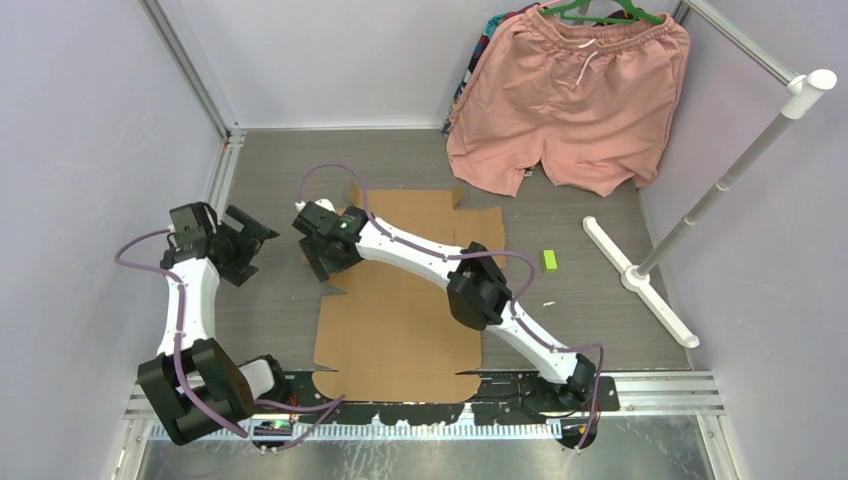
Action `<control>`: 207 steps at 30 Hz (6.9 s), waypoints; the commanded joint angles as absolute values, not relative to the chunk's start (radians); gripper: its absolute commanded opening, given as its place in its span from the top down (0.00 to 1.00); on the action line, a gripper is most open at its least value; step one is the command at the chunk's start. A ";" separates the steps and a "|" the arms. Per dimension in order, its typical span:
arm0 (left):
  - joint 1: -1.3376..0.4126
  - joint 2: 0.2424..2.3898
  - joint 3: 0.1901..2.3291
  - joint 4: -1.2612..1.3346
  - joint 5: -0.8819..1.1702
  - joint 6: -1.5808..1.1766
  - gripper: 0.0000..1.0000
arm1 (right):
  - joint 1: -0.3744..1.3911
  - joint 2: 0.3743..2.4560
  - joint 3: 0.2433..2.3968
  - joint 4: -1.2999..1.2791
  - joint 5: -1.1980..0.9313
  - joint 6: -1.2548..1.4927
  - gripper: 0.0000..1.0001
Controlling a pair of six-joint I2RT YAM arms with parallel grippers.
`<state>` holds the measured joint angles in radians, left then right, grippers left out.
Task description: Fold the paper box
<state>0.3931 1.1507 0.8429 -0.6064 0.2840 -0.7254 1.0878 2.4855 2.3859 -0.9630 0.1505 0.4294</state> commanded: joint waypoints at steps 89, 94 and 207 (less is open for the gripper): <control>0.337 0.484 0.533 0.056 0.831 -0.893 0.00 | 0.612 1.995 2.195 -0.196 0.021 1.180 0.99; 0.329 0.472 0.525 0.048 0.817 -0.875 0.00 | 0.608 2.038 2.243 -0.200 0.014 1.205 0.99; -0.168 1.147 1.240 -0.730 -0.024 -0.512 0.00 | 0.503 1.531 1.040 -0.456 -0.177 0.520 0.27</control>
